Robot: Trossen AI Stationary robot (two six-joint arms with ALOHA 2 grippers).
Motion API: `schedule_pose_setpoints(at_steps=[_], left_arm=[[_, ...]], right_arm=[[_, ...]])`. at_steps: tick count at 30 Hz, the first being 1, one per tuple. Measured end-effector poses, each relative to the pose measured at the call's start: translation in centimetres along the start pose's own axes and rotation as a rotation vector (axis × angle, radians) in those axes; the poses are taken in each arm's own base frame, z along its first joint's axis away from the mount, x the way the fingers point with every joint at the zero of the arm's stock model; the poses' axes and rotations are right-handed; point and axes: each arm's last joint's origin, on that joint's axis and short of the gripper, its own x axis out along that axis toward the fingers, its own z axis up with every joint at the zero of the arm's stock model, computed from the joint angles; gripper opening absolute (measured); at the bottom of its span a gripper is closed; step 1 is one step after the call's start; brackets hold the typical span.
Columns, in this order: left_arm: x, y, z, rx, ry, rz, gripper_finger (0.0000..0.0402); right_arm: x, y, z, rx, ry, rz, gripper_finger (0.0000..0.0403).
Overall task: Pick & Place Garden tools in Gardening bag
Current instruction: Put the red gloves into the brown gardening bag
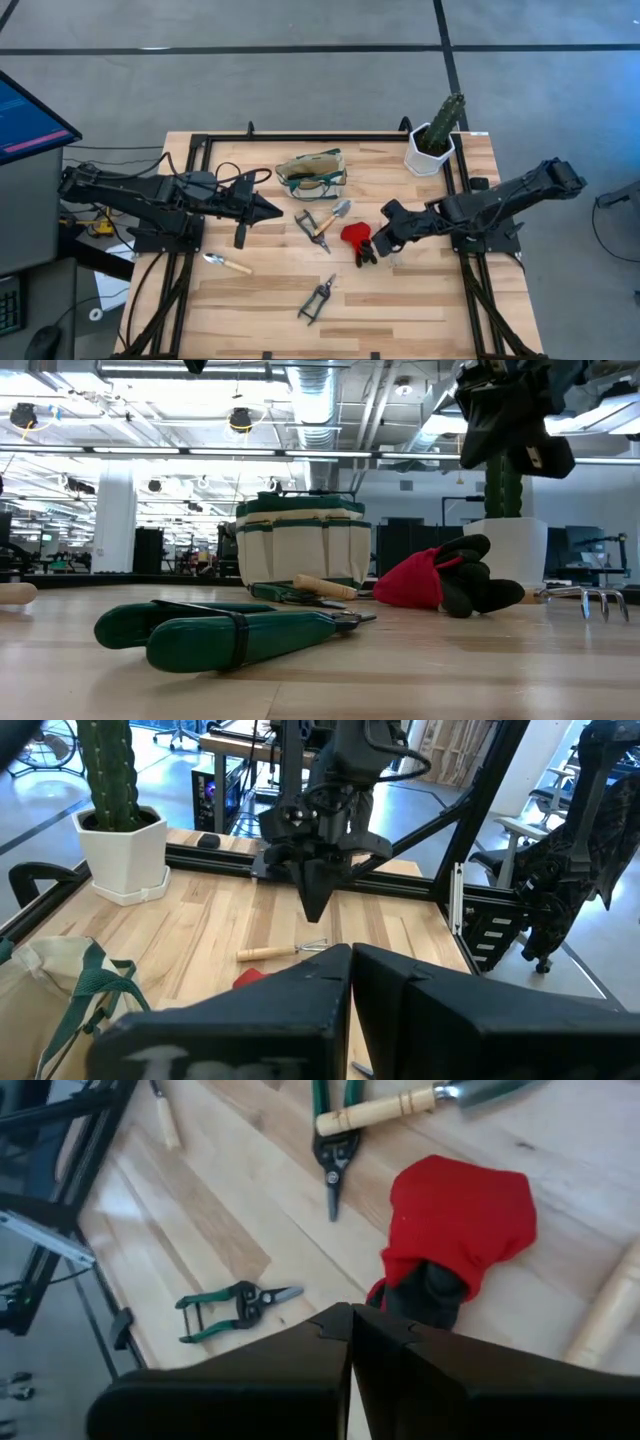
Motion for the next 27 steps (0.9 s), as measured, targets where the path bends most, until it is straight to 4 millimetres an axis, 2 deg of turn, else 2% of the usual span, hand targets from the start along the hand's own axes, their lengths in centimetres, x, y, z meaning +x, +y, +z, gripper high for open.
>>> schedule_pose_setpoints(at_steps=[10, 16, 21, 24, 27], left_arm=[[0.0, 0.0, 0.0, 0.0, 0.0, 0.0, 0.0002], [0.0, 0.0, 0.0, 0.0, -0.001, 0.0, 0.0002], [0.0, 0.0, 0.0, 0.0, -0.001, 0.001, 0.0002], [0.0, 0.0, 0.0, 0.0, 0.0, 0.001, 0.0002], [0.0, 0.0, 0.0, 0.001, 0.006, 0.001, 0.0002]], right_arm=[[4.5, 0.8, -0.6, 0.008, 0.047, -0.119, 0.0], [6.1, 2.4, 0.7, -0.041, 0.11, -0.299, 0.0], [7.8, 3.7, 2.0, -0.105, 0.211, -0.297, 0.0001], [8.9, 4.1, 2.5, -0.149, 0.27, -0.28, 0.0012], [9.9, 4.0, 2.5, -0.185, 0.332, -0.302, 0.004]])
